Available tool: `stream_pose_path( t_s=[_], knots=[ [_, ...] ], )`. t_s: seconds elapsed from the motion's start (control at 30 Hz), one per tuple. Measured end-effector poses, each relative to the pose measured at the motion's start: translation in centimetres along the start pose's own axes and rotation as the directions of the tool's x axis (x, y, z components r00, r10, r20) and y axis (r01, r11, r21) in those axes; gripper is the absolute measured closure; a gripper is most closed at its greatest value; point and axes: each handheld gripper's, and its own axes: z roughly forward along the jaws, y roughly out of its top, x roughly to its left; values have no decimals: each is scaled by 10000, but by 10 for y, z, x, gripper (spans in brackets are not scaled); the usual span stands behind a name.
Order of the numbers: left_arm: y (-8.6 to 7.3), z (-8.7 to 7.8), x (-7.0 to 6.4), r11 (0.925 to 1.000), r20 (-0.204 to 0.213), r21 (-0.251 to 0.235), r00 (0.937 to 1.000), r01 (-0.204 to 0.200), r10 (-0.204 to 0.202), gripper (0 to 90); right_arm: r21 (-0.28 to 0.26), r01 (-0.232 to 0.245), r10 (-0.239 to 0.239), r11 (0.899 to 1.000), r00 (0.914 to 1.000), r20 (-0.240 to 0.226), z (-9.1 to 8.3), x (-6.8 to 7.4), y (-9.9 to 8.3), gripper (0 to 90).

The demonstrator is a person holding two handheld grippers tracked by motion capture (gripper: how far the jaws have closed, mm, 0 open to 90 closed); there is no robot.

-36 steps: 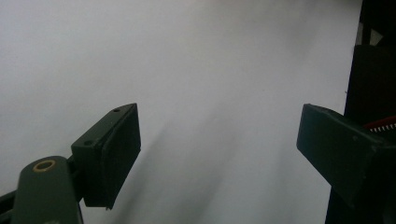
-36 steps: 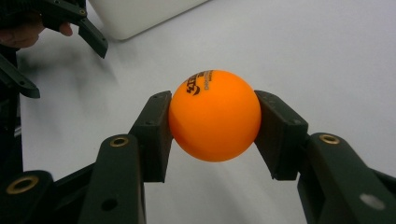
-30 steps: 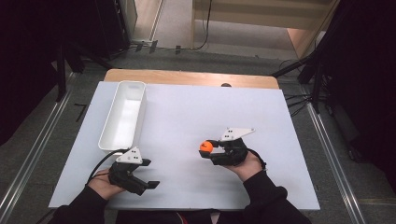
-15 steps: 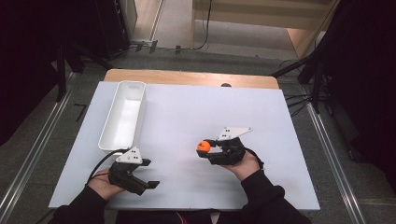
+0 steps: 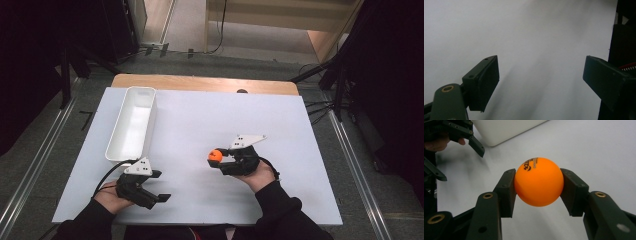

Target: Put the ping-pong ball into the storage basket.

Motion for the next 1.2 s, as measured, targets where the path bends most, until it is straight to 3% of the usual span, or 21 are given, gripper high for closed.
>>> stream_pose_path(
  t_s=[1.2],
  knots=[
    [0,0,0,10000,29,1,10000,-22,22,139,7,76,-75,10000,9999,-153,18,4,17,487]
  ],
)
